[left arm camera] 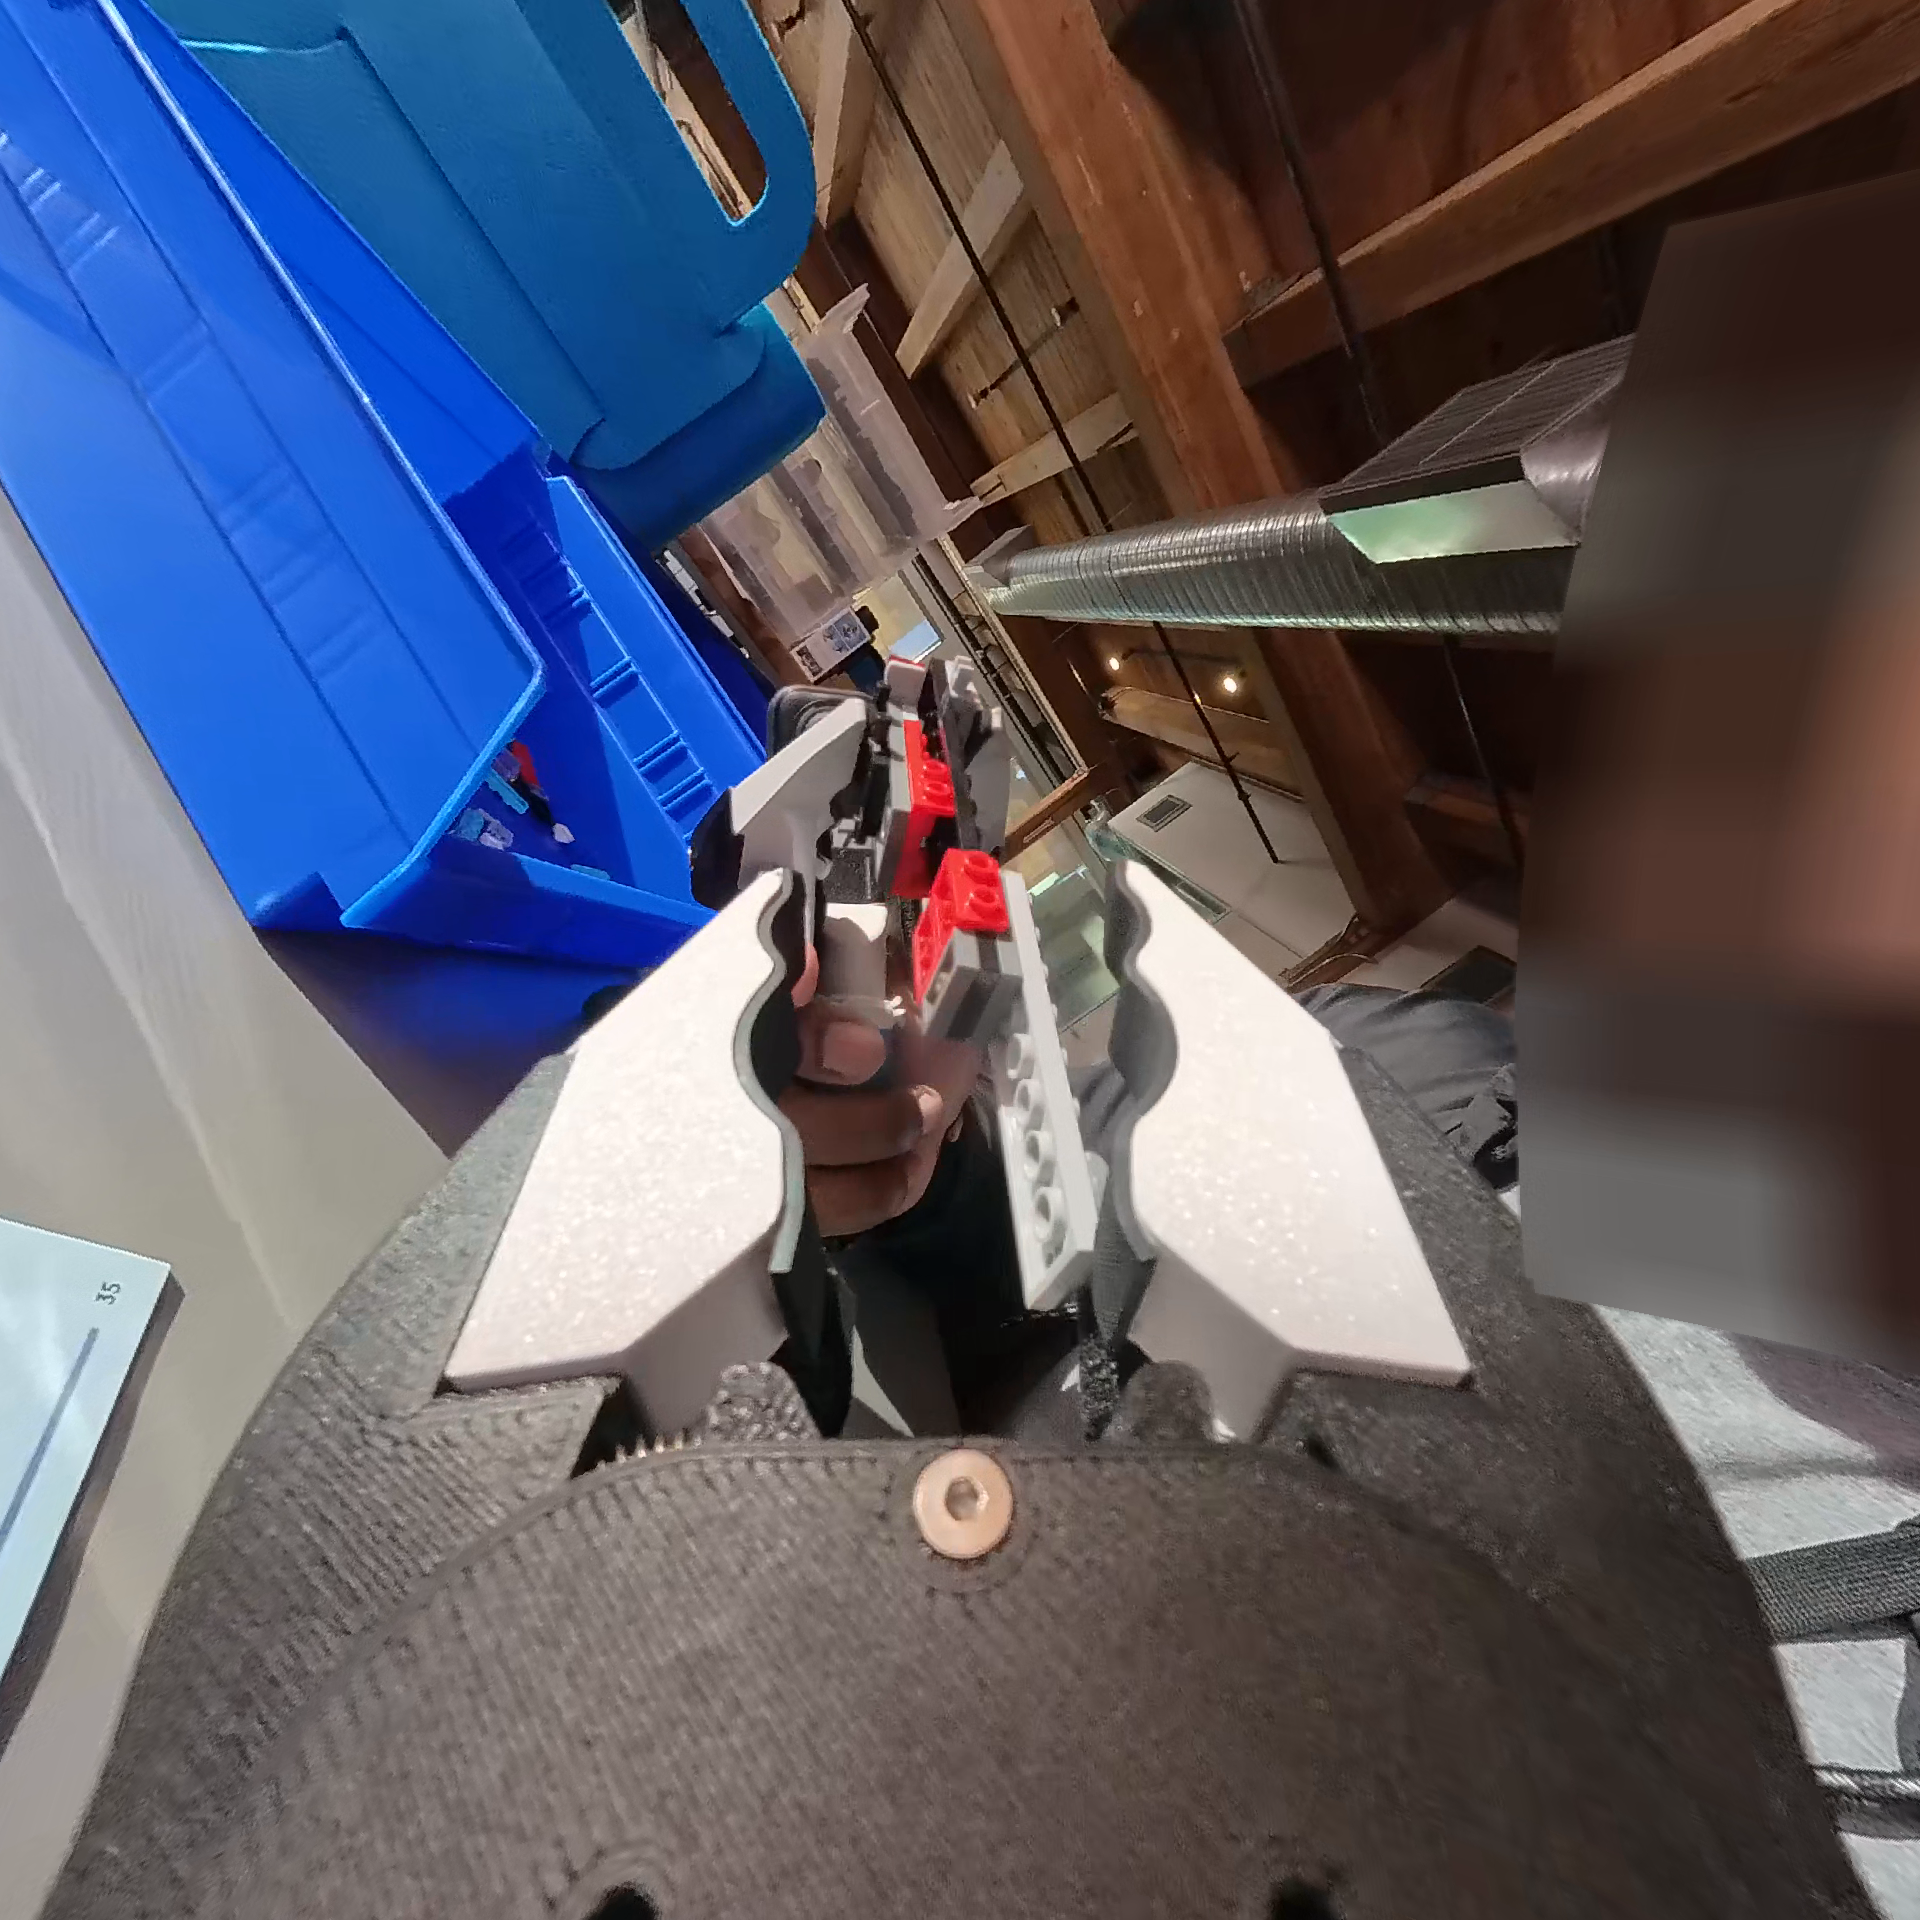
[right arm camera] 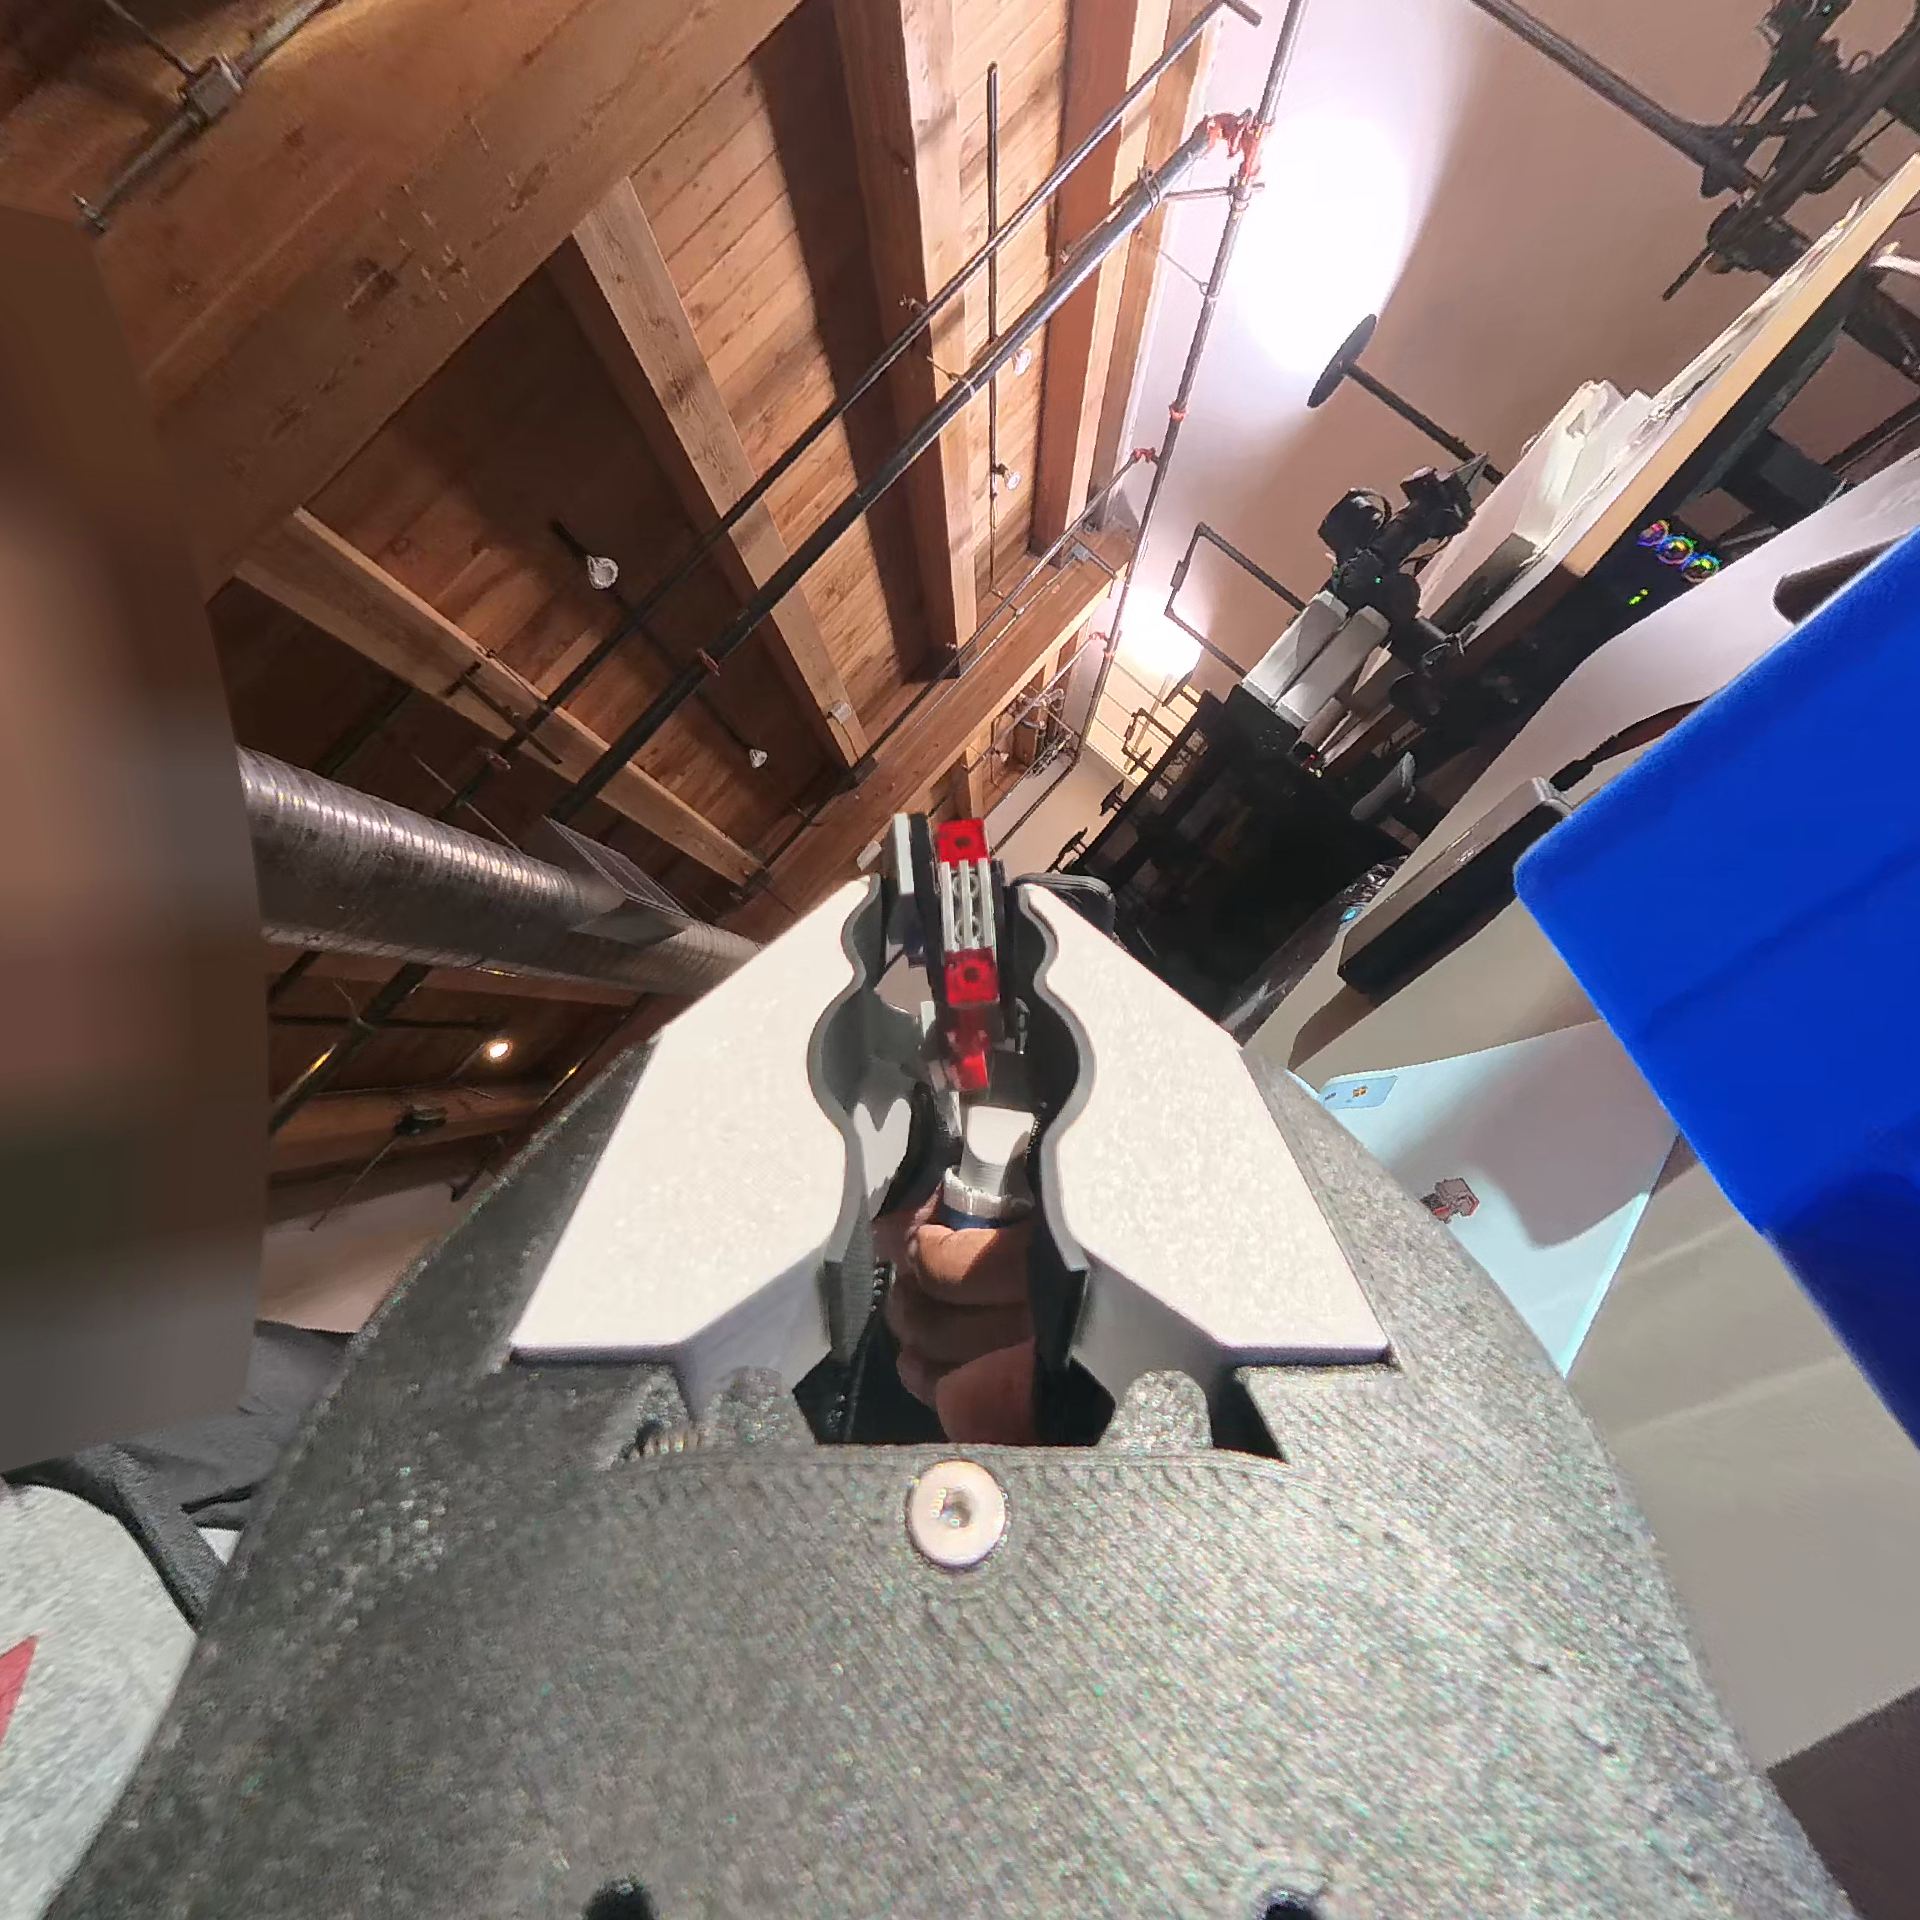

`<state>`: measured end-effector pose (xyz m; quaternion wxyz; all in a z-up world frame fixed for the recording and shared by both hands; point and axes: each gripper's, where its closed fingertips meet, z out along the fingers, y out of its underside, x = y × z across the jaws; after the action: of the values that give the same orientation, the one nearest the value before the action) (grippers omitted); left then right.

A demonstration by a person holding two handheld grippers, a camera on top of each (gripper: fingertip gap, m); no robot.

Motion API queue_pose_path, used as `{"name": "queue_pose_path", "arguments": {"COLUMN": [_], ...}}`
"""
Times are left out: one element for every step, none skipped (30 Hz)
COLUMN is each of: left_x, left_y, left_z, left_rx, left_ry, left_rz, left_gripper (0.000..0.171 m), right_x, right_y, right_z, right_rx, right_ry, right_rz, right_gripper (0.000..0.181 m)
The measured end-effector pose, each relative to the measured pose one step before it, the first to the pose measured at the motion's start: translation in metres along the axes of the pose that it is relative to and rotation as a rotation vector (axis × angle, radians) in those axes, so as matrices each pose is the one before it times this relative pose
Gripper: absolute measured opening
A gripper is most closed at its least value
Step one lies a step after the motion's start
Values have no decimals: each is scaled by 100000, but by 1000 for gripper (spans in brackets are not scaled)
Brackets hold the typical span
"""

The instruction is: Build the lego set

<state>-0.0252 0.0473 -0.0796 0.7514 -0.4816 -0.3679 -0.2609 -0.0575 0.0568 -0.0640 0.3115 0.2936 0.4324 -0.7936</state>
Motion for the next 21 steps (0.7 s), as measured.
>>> {"name": "queue_pose_path", "arguments": {"left_x": [139,114,112,75,12,-28,-65,-32,46,109,147,135,89,40,31,51,20,58,140,167,179], "left_y": [-227,-335,-405,-432,-399,-330,-216,-54,165,310,354,334,211,59,-64,-91,-53,-71,-137,-221,-271], "left_z": [-62,-108,-163,-164,-150,-108,-45,41,144,237,291,306,274,208,132,67,34,9,-24,-61,-88], "left_rx": [1086,1645,2135,2300,2209,1990,1619,1002,97,-500,-493,-82,816,1860,2504,2369,1767,1467,1577,1779,1773], "left_ry": [501,292,301,171,-55,-186,-321,-42,535,1145,1450,1518,1190,820,868,1044,1006,1122,1293,1204,997], "left_rz": [564,857,871,712,592,637,825,849,557,50,-373,-404,-157,119,-82,-648,-853,-359,267,693,1175], "left_gripper": [61,63,64,64,65,66,67,69,71,74,77,80,83,85,86,87,87,88,88,88,89], "right_x": [-89,-82,-99,-79,-88,-61,-35,-29,-46,-52,-13,0,23,22,12,-21,-35,-44,-50,-54,-64], "right_y": [-175,-213,-278,-296,-294,-271,-207,-128,-138,-186,-207,-184,-172,-140,-96,-75,-83,-73,-120,-187,-267], "right_z": [-53,-52,-76,-86,-90,-85,-64,-43,-56,-76,-81,-74,-75,-60,-30,-26,-28,-22,-38,-55,-69], "right_rx": [898,1009,1335,1381,1444,1365,985,713,943,1297,1456,1250,985,738,433,347,431,449,667,1031,1285], "right_ry": [-345,-426,-469,-463,-383,-188,54,123,-15,-53,54,38,157,213,142,-24,57,75,-25,-47,-82], "right_rz": [51,124,193,264,121,-144,-274,-406,-357,-36,223,266,143,26,-37,-51,-15,88,170,246,320], "right_gripper": [23,23,23,23,23,23,23,23,23,23,23,23,23,23,23,23,23,23,23,23,23]}}
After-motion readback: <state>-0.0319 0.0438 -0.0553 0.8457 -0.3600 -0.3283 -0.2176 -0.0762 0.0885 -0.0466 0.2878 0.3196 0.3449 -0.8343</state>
